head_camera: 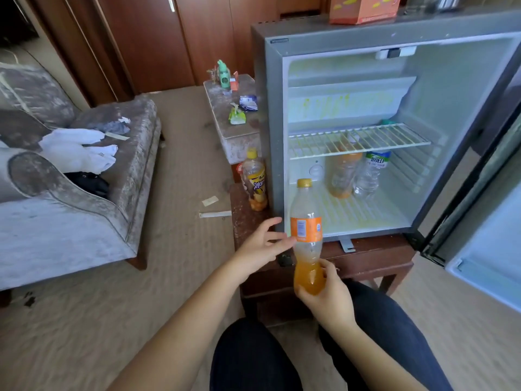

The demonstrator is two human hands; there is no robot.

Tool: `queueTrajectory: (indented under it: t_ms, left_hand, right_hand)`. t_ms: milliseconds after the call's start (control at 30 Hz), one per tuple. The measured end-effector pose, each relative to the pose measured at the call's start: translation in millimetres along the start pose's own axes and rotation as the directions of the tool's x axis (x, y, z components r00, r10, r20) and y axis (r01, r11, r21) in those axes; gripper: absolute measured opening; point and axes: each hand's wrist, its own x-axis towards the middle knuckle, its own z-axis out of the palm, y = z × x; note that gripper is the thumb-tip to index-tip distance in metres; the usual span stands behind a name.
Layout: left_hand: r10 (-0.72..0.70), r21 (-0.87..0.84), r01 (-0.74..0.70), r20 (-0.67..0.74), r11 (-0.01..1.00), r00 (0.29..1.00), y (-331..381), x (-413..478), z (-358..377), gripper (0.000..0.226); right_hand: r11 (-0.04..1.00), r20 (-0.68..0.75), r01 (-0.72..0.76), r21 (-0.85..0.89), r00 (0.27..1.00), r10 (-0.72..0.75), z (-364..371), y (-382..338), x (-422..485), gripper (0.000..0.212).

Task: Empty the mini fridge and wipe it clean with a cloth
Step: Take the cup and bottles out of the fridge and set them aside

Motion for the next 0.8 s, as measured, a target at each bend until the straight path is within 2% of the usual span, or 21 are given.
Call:
queueTrajectory:
  t_ms: [133,233,333,533,633,733,800]
  left_hand:
    - [0.086,-0.085,-0.097,-0.125,0.992,0.988,0.5,-6.7,-1.4,0.043]
    - [0.013,-0.16,-0.051,-0.231,0.986,0.973,-3.4,-8.7,-22.1,0.041]
    - [-0.034,-0.12,-0.009,-0.348,0.993,0.937,-11.2,1.5,-53.8,0.044]
    - [0.026,0.016,-0.021,-0.609,1.0,0.793,-19.5,61.6,-120.7,0.06]
    - [0.041,0.038,-0.02,-0.66,0.999,0.75,-19.2,98.9,-145.2,0.068]
    - [0.067,0.06,-0.036,-0.665,0.998,0.743,-21.2,140.6,-165.5,0.086]
    - [0.065,0.048,-0.044,-0.669,0.998,0.74,-24.0,165.6,-170.4,0.088]
  right_hand:
    - [0.991,0.205,0.13,0.023,0.97,-0.132,5.8,-11.3,-6.5,0.064]
    - [0.975,0.292,0.222,0.025,0.931,-0.219,7.9,-12.5,4.8,0.073]
    - [0.977,0.218,0.213,0.005,0.953,-0.209,3.4,-11.6,31.1,0.069]
    - [0.979,0.028,0.203,0.028,0.979,-0.204,5.8,-12.8,104.0,0.053]
    - [0.977,-0.05,0.196,0.088,0.98,-0.192,16.1,-7.0,134.1,0.045]
    - [0.979,-0.099,0.165,0.118,0.983,-0.153,24.4,4.5,154.8,0.041]
    - [0.979,-0.123,0.152,0.136,0.983,-0.135,26.3,7.2,166.0,0.042]
